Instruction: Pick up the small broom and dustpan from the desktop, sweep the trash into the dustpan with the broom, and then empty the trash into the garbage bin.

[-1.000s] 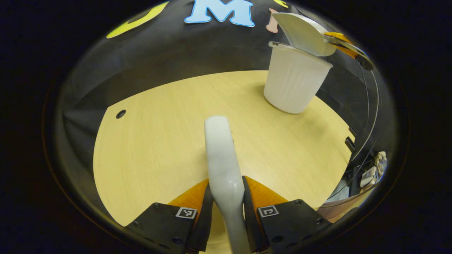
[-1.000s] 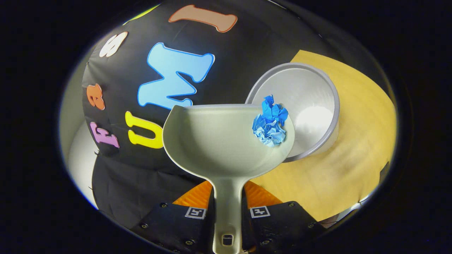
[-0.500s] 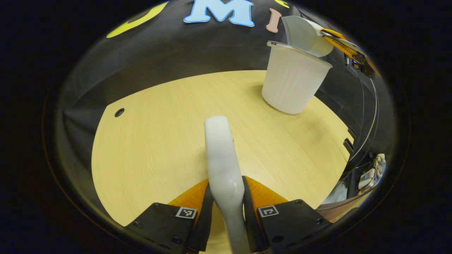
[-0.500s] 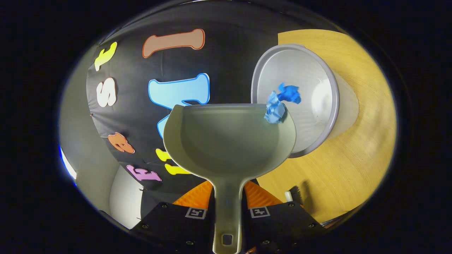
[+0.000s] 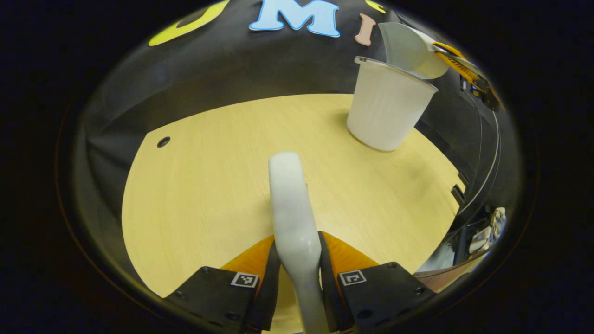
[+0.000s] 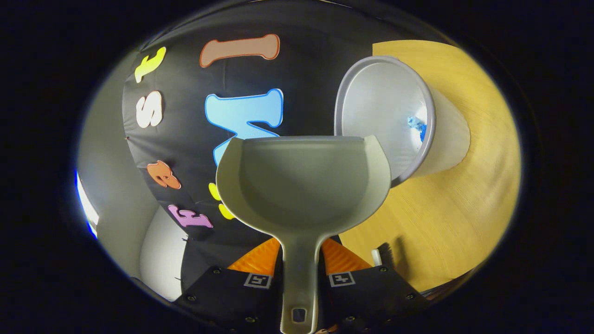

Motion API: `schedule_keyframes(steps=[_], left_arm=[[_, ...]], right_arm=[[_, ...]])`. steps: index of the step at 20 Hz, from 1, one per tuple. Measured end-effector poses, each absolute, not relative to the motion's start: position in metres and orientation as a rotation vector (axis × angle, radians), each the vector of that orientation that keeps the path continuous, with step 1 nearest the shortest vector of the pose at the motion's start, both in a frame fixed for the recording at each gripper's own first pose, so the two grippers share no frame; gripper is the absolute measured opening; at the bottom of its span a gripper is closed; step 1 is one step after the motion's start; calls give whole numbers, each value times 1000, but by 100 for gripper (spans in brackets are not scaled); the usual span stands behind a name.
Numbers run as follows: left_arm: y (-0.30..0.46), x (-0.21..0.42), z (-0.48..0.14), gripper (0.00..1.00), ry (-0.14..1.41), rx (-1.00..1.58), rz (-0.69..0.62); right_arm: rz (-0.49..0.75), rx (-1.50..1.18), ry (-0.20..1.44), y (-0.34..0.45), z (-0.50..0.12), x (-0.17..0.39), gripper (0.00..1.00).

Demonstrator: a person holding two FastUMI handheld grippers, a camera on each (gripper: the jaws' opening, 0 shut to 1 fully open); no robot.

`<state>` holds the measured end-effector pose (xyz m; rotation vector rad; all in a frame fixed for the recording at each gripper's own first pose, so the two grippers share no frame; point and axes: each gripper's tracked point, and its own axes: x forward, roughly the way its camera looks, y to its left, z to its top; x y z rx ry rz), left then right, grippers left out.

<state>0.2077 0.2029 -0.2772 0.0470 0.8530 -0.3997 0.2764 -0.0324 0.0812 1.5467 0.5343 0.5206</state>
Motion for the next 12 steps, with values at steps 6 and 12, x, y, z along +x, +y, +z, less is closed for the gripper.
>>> schedule_keyframes(steps=[6,12], left_arm=[[219,202,-286,46,874,-1,-341],[235,206,-297,46,895,-35,-313]], right_arm=[[579,1337,555,17,80,240,30],[548,1113,583,66,57,215,30]])
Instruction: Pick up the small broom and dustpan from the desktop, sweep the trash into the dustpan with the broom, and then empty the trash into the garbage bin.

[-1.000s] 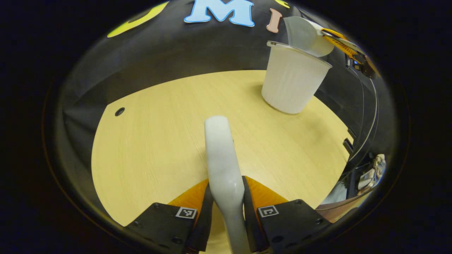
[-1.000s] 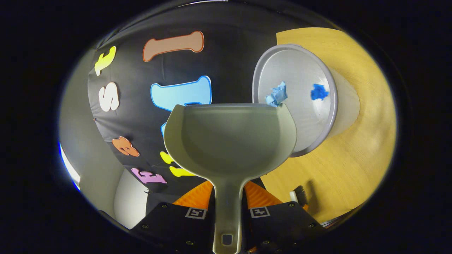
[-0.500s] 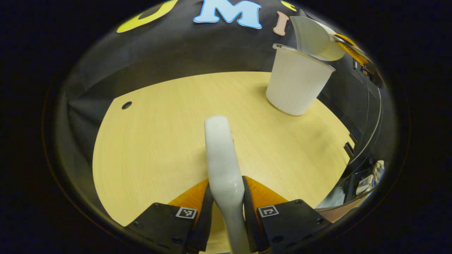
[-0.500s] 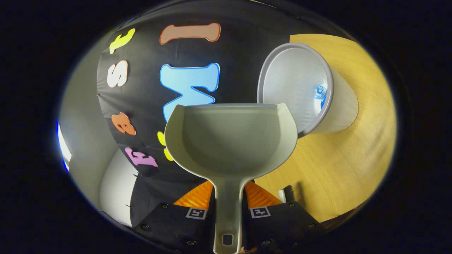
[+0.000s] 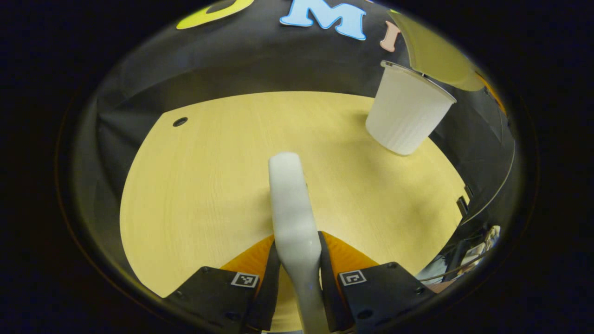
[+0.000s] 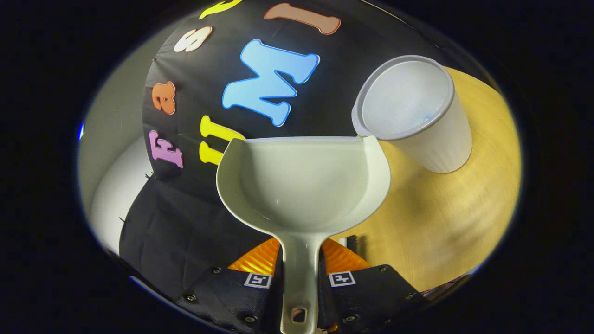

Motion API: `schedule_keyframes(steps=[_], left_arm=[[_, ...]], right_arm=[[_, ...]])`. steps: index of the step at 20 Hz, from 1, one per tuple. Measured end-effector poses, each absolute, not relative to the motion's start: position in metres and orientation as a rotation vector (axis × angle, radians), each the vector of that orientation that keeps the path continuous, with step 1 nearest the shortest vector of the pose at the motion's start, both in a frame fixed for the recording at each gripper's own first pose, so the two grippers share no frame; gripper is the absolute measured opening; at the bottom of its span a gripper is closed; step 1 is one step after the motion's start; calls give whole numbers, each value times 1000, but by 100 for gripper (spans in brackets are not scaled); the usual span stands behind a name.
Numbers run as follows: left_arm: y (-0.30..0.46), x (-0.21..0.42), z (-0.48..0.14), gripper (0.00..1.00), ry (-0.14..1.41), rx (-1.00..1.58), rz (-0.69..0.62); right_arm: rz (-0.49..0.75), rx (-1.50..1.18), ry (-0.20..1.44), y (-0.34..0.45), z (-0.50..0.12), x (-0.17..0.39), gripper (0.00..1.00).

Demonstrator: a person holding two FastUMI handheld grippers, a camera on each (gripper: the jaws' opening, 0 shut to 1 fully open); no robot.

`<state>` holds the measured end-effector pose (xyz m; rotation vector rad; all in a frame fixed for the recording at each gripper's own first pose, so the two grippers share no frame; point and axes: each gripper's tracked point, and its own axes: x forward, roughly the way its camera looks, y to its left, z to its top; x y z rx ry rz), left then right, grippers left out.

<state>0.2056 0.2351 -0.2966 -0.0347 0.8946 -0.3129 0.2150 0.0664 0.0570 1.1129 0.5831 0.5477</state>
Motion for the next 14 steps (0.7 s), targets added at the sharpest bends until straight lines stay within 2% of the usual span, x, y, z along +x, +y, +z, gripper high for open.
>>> schedule_keyframes(steps=[3,4,5,7,8,14], left_arm=[[244,209,-302,46,900,-61,-298],[245,209,-302,48,904,-71,-296],[246,210,-303,46,907,-81,-294],[249,210,-308,46,917,-92,-282],[250,211,-309,51,919,-100,-275],[256,210,-316,46,936,-132,-245]], right_arm=[[491,995,618,93,31,203,30],[474,972,631,99,25,202,30],[461,955,644,105,18,200,30],[441,922,675,113,0,196,30],[427,903,692,116,-10,196,30],[328,734,822,125,-83,197,31]])
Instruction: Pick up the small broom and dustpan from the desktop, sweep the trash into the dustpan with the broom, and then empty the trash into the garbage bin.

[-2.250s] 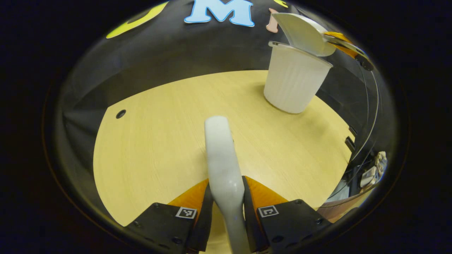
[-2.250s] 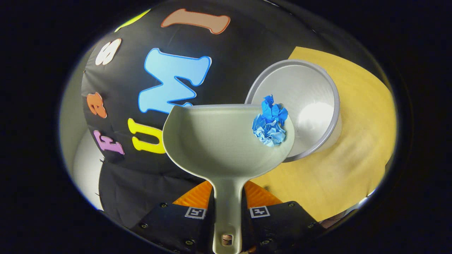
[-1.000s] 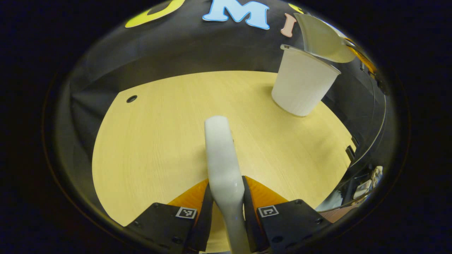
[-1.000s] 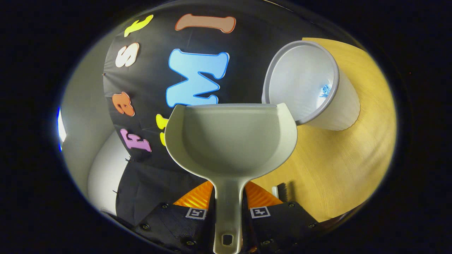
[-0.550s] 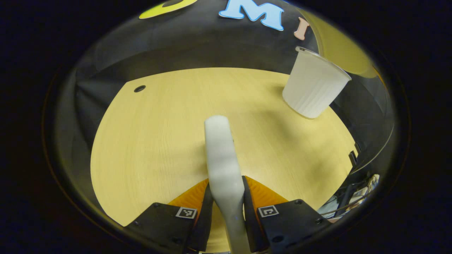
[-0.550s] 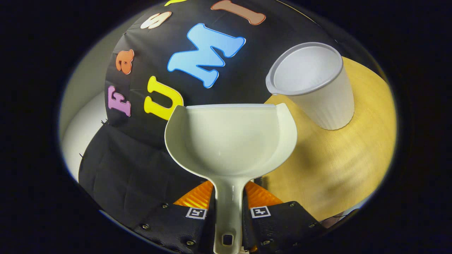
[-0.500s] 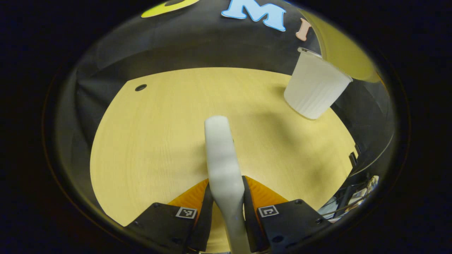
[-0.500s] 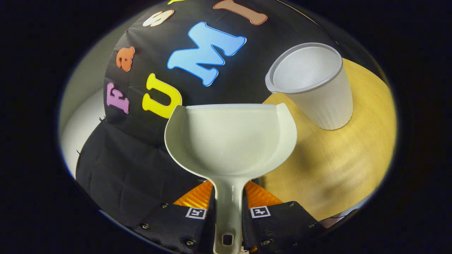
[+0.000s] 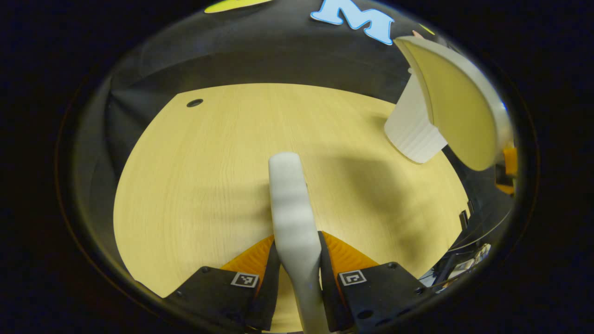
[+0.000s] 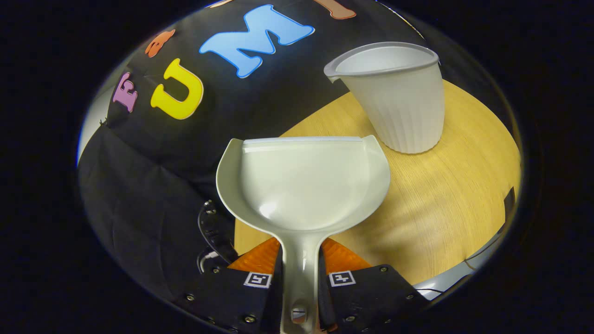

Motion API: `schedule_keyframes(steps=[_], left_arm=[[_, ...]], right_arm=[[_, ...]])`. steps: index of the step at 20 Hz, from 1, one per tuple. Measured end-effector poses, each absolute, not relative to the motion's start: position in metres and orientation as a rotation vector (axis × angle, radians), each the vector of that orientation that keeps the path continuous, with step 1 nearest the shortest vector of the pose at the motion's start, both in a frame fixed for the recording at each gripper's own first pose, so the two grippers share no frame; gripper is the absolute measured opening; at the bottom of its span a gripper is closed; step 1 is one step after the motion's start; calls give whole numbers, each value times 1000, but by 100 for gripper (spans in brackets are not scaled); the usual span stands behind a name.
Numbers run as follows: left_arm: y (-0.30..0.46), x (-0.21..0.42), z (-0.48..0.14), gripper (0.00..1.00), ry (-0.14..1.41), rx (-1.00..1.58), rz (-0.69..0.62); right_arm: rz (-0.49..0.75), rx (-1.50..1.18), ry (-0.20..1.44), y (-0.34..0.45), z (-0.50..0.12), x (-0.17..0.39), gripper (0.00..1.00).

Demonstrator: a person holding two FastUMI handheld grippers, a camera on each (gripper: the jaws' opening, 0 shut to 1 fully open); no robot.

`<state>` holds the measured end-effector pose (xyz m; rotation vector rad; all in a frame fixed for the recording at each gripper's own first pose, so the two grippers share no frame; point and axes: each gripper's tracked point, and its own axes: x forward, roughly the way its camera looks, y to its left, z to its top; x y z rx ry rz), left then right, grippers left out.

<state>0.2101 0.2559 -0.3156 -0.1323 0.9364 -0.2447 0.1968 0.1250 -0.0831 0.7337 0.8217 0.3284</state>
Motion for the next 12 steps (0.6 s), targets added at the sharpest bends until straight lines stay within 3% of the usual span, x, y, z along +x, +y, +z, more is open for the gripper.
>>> schedule_keyframes(steps=[12], left_arm=[[251,230,-322,49,966,-106,-181]], right_arm=[[161,319,909,100,-208,198,31]])
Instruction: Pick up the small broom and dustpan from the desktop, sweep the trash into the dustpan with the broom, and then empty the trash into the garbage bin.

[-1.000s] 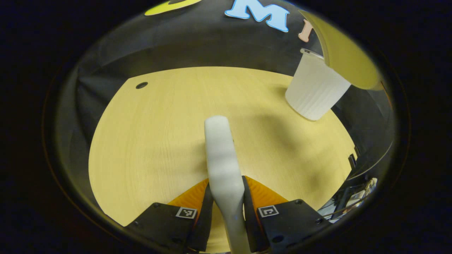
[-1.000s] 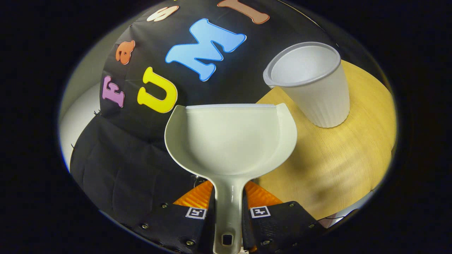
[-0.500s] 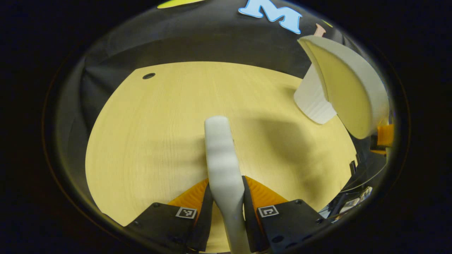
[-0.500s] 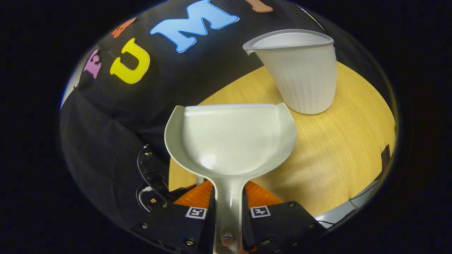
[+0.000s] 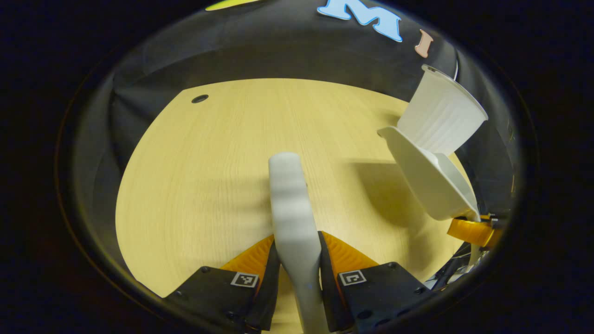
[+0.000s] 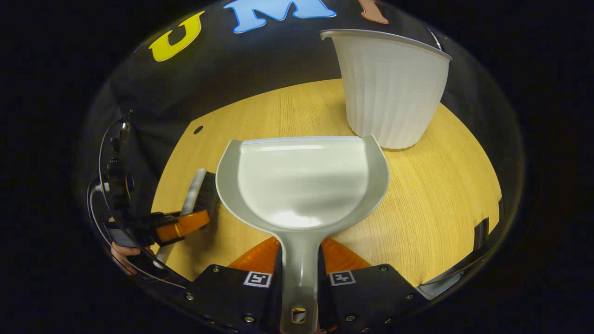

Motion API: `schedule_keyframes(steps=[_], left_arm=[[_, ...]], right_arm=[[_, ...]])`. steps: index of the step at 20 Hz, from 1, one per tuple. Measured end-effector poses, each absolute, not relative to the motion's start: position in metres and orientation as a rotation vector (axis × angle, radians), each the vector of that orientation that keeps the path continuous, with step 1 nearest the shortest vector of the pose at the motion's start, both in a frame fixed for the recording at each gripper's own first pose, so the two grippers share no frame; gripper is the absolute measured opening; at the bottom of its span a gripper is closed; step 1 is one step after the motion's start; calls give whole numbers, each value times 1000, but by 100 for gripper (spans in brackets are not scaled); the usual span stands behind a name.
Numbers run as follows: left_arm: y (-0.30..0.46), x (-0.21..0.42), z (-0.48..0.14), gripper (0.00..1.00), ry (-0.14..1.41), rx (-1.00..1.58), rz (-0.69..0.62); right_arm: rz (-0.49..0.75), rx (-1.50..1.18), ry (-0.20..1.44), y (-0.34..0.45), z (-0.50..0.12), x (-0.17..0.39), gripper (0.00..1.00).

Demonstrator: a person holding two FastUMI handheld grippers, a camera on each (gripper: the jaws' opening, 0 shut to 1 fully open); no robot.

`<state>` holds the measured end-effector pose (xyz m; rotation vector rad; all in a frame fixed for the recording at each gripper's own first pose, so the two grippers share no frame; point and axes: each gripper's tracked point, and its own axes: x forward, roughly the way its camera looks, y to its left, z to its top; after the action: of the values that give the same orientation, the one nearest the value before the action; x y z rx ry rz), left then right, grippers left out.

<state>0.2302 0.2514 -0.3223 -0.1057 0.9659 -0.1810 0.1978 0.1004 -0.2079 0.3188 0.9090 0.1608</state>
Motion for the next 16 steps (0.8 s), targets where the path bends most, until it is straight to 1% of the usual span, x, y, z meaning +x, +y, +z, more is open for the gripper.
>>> schedule_keyframes(steps=[1,2,3,6,9,10,11,15,16], left_arm=[[248,233,-323,49,970,-101,-174],[245,235,-322,46,973,-91,-171],[238,237,-323,49,978,-76,-169],[218,245,-331,49,990,-51,-168],[213,257,-343,49,993,-41,-165],[211,260,-345,51,994,-29,-162],[209,264,-346,49,996,-17,-158],[204,277,-350,48,1011,15,-134],[201,280,-350,51,1014,14,-132]], right_arm=[[148,306,913,98,-215,200,30],[141,298,920,97,-221,198,31],[137,295,926,95,-225,197,30],[135,271,946,97,-234,194,30],[143,258,955,98,-235,192,30],[147,252,958,98,-237,192,31],[151,243,961,98,-238,191,30],[161,220,981,99,-242,189,31],[160,218,985,98,-241,188,31]])
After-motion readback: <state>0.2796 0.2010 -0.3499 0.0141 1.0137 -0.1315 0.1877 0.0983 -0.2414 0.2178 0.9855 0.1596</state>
